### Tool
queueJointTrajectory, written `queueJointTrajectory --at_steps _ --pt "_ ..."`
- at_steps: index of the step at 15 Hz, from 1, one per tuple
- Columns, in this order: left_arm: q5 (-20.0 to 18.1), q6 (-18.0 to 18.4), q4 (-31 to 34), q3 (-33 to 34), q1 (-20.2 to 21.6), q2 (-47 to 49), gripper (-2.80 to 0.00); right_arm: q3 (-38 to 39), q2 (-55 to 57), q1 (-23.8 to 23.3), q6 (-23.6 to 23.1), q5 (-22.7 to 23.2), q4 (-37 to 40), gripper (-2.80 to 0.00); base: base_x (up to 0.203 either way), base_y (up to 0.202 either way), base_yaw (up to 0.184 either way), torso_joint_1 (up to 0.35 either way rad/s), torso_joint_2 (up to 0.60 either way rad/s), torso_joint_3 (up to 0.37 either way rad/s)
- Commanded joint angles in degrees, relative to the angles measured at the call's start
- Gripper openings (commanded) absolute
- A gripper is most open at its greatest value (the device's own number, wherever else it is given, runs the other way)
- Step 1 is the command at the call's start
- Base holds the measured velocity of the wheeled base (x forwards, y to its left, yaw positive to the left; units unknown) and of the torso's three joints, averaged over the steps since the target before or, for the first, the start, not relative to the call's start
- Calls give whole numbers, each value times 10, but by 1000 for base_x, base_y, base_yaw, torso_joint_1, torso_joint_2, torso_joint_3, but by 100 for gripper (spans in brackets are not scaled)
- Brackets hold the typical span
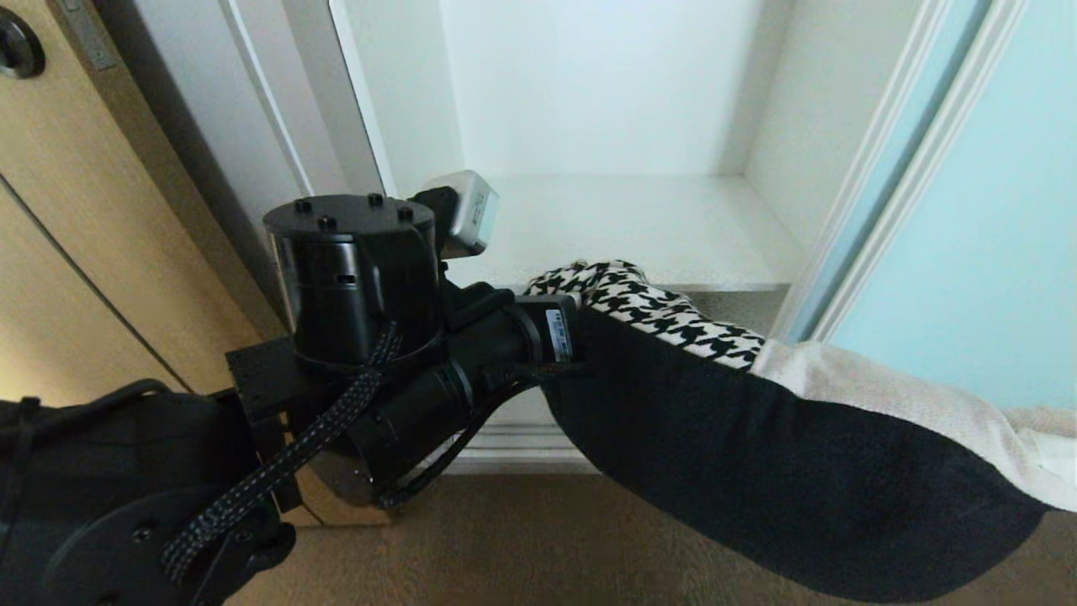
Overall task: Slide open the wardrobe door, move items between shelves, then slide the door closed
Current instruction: Place the pillow on the higher shelf
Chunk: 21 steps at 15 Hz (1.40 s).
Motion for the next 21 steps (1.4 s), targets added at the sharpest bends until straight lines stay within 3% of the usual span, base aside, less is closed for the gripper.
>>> queueJointTrajectory --at_steps 1,8,17,21 --pt "1 0 -1 -5 1 2 -280 -2 8 0 2 3 -1 -280 199 0 1 0 5 3" --pt "0 24 3 -34 1 2 -280 -52 22 0 1 5 7 -280 146 0 1 4 2 3" --pt "-1 22 -4 -27 1 9 -280 -43 28 1 1 4 6 -280 123 0 1 1 2 2" --pt "1 21 -4 -53 18 14 -280 -80 70 0 1 2 2 -280 55 0 2 7 1 -1"
